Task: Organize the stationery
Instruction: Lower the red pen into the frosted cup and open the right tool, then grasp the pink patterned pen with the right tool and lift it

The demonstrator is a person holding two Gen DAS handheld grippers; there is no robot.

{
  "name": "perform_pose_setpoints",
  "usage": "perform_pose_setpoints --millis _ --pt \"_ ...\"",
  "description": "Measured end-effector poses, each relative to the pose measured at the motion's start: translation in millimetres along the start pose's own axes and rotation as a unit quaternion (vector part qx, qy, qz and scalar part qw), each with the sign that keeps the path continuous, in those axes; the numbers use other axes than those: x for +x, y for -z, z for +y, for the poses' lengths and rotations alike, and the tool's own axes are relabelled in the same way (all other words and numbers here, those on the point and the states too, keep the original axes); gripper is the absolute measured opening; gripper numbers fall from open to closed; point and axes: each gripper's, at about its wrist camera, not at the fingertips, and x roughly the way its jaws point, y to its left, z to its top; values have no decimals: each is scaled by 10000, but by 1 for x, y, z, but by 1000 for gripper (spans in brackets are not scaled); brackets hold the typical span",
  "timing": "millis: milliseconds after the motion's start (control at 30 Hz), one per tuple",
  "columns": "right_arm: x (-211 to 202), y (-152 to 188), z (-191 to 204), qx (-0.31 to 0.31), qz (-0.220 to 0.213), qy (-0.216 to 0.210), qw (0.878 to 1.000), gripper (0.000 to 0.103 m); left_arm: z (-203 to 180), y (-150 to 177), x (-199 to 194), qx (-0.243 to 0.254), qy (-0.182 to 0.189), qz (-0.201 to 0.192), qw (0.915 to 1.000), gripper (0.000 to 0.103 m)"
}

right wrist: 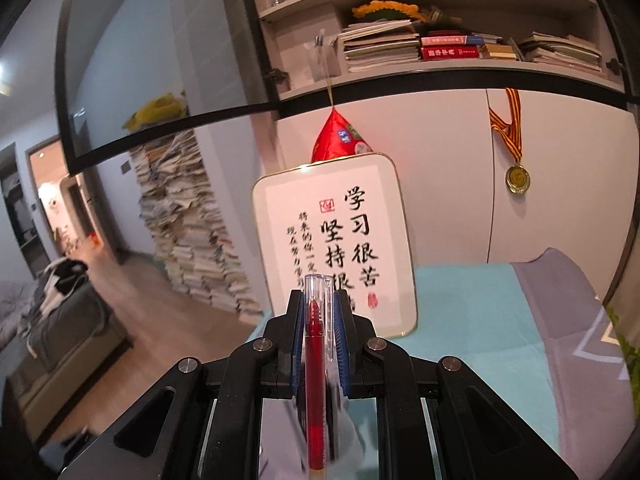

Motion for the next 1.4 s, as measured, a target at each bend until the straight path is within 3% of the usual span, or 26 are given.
perform_pose_setpoints --millis 233,433,600,900,1233,1400 --pt "16 0 6 -53 -202 106 9997 15 6 2 6 -13 -20 23 10000 60" --pt "19 9 -11 98 -61 180 9998 15 8 0 13 -69 71 89 9999 60" --pt "11 15 -27 370 303 22 9989 15 7 0 13 -86 132 92 9998 60" --pt "-18 36 -16 -46 915 -122 9957 15 3 -1 14 -94 172 147 9997 60" --pt "-23 51 -28 95 1520 -305 9879 15 -6 0 8 3 215 144 9997 61" --pt "-51 47 -51 234 1325 -294 9905 29 -12 5 6 73 238 183 9995 61"
